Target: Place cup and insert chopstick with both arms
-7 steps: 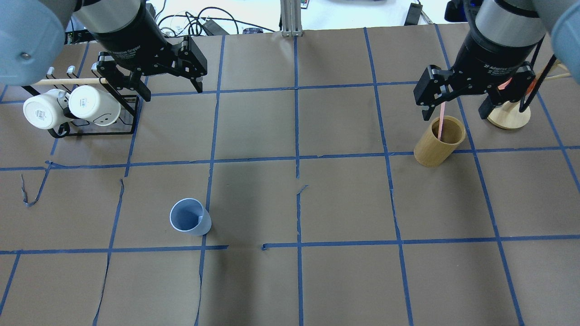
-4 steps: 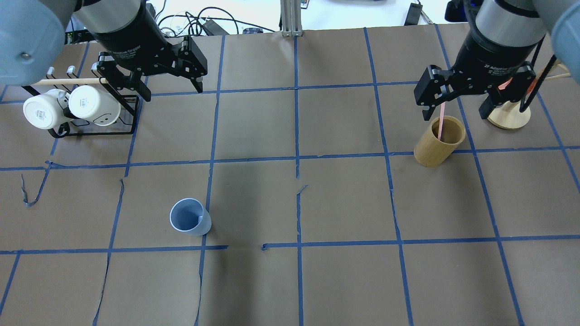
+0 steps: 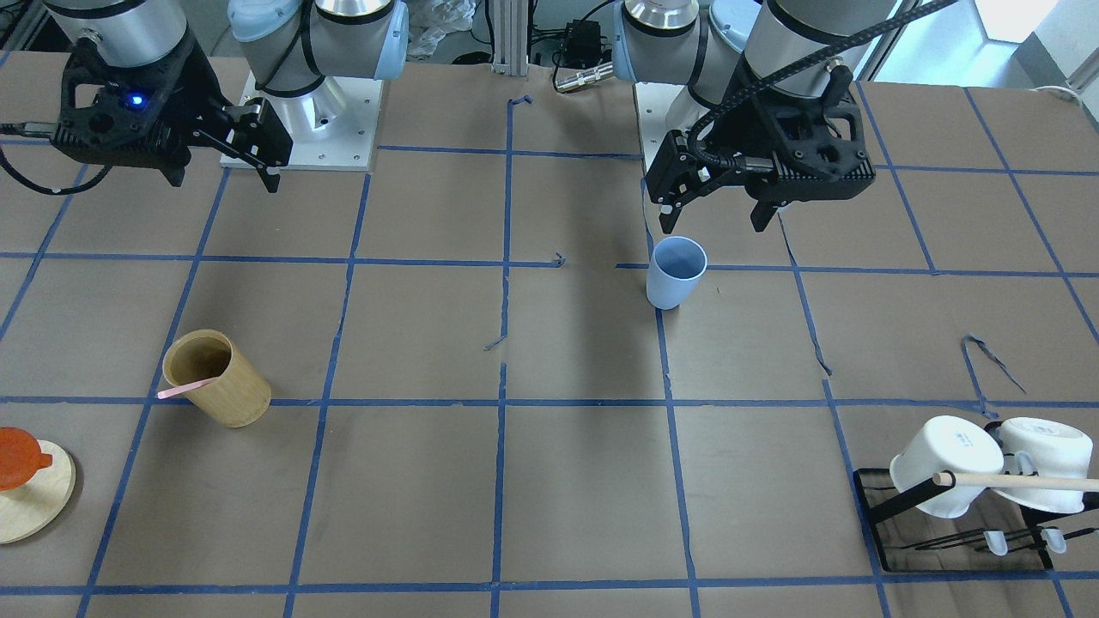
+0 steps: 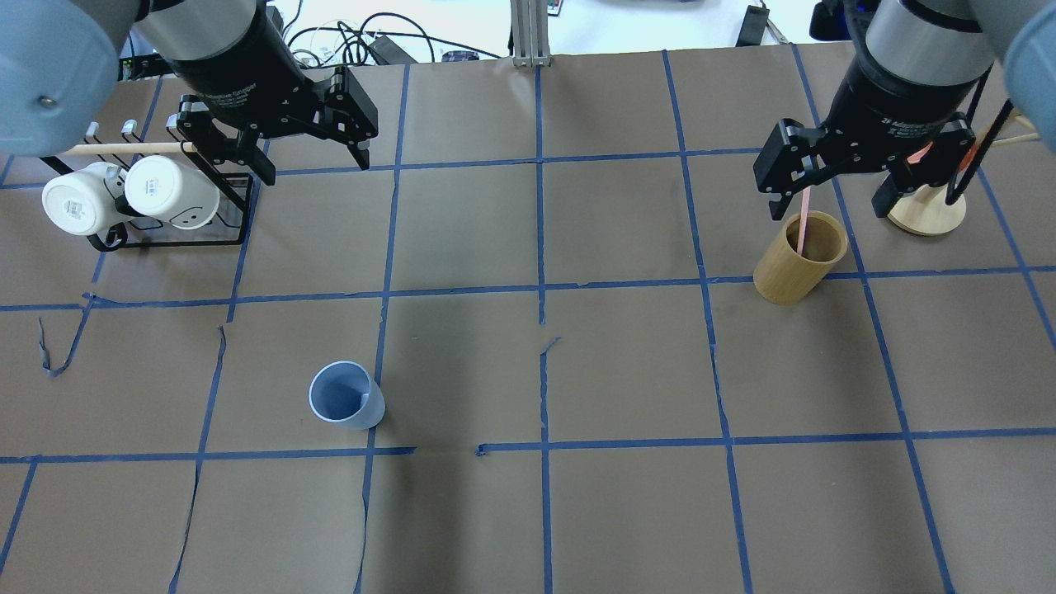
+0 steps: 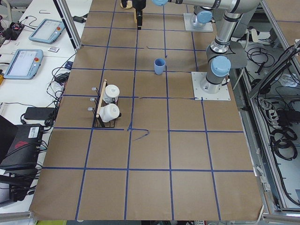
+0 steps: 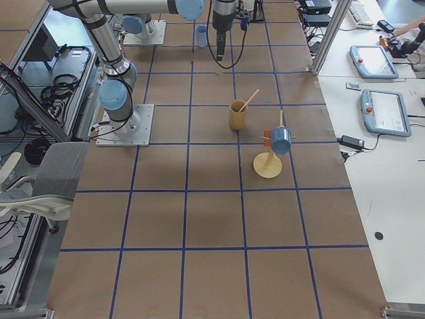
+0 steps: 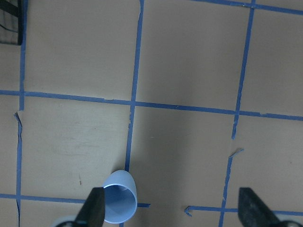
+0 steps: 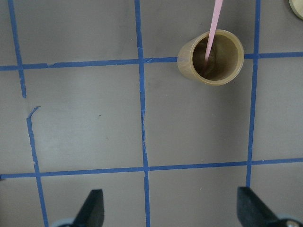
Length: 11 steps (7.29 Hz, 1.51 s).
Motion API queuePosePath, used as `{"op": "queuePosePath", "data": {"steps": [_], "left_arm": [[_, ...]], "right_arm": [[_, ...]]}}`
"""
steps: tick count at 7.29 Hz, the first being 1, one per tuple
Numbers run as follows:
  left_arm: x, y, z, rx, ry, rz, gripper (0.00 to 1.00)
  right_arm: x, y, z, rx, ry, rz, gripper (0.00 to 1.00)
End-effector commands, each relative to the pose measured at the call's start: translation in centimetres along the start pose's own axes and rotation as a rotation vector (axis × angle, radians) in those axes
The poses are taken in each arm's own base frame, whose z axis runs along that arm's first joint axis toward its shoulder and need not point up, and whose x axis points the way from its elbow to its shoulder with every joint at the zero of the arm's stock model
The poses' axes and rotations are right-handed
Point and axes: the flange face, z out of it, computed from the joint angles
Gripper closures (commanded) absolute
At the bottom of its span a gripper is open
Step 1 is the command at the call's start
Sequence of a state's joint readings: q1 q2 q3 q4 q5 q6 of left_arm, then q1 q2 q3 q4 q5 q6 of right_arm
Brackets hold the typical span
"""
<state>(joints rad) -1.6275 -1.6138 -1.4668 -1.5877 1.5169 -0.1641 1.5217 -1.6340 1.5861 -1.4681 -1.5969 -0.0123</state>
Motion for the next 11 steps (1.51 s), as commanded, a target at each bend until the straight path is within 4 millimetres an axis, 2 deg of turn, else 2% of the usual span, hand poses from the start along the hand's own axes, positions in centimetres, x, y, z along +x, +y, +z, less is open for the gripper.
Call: {"op": "queuePosePath", "data": {"steps": [1, 5, 7, 8, 9, 10, 11], "left_arm": [[0.0, 0.0, 0.3, -0.004, 0.001, 0.001, 0.00], [-0.1, -0.1, 0.6, -0.004, -0.002, 0.001, 0.00], [0.1, -0.2, 2.0, -0.033, -0.004, -0.002, 0.00], [0.0, -0.1, 4.0, -0.074, -0.009, -0.003, 0.00], [-0.3, 0.4, 7.0, -0.132, -0.022, -0.004, 0.00], [-0.8, 1.7, 11.0, -0.213, -0.039, -0.011, 0.00], [-1.4, 2.9, 15.4, -0.229, -0.049, -0.013, 0.00]], "right_arm": [[0.0, 0.0, -0.1, 0.001, -0.001, 0.000, 0.00], [0.1, -0.1, -0.1, 0.004, 0.003, 0.003, 0.00], [0.3, -0.5, 0.2, 0.001, 0.004, 0.011, 0.00], [0.4, -0.8, 0.3, 0.010, 0.001, 0.011, 0.00], [0.5, -3.1, 1.1, 0.080, 0.002, 0.013, 0.00], [0.6, -6.5, 2.1, 0.179, 0.007, 0.016, 0.00], [0.5, -7.9, 3.6, 0.173, 0.007, 0.013, 0.00]]}}
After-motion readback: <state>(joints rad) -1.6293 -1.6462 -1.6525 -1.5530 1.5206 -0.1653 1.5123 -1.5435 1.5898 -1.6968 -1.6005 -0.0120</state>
